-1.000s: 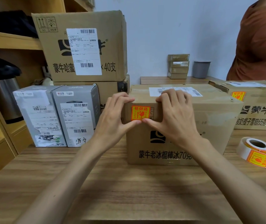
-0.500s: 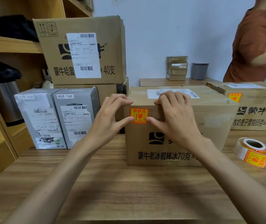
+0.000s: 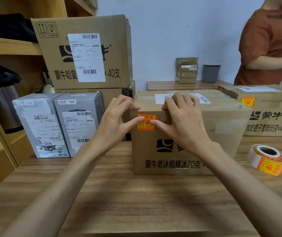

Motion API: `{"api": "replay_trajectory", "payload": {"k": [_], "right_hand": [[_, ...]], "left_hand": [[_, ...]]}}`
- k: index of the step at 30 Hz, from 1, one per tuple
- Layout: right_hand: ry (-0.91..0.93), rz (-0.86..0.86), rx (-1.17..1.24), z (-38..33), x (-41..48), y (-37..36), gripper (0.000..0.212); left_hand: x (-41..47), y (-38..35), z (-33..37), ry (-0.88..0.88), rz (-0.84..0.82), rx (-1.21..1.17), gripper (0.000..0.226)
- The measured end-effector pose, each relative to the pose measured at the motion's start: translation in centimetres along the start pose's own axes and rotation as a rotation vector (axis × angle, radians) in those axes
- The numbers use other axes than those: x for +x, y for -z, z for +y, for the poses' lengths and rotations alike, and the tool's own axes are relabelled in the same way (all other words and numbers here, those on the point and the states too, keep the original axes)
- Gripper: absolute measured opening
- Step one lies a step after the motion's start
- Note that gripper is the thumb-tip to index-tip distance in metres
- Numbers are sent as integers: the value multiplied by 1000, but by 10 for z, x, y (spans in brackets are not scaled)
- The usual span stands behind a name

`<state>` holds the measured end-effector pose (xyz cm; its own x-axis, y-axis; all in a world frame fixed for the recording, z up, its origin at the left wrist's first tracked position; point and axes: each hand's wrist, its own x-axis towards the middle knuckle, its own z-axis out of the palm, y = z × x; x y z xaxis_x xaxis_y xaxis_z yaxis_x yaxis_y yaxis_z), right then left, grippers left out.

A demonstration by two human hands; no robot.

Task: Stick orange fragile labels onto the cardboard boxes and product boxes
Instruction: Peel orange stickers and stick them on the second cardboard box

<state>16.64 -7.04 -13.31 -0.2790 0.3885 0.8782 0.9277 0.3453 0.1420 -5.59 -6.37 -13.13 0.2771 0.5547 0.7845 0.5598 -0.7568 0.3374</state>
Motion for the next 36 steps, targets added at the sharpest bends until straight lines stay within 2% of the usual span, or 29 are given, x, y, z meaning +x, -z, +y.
{"api": "replay_trajectory", "payload": {"k": [6,12,19,23,27,29,32,36], "right_hand": [[32,-7,48,5,-3,3,39],[43,-40,-86,-1,-4,2,69],[88,-51,-53,6,-7,3,50],[95,-77,5,8,-13,17,49],[-78,56,-50,29,-43,47,55],[-210,112,-101,47,-63,62,53],[-373,71,-142,72,-90,74,58],[-488,-45,-8,89,-110,72,72]], "left_hand": [[-3,5,-6,-27,-33,-21,25],[-10,-2,-7,-80,-79,145,57],[-11,2,-14,-113,-84,96,45],[-13,4,-6,-80,-50,83,47],[-18,6,2,93,11,-42,61],[-21,6,3,163,-24,-114,61],[-24,2,4,222,-69,-192,57],[-26,-9,9,238,7,-219,52]]}}
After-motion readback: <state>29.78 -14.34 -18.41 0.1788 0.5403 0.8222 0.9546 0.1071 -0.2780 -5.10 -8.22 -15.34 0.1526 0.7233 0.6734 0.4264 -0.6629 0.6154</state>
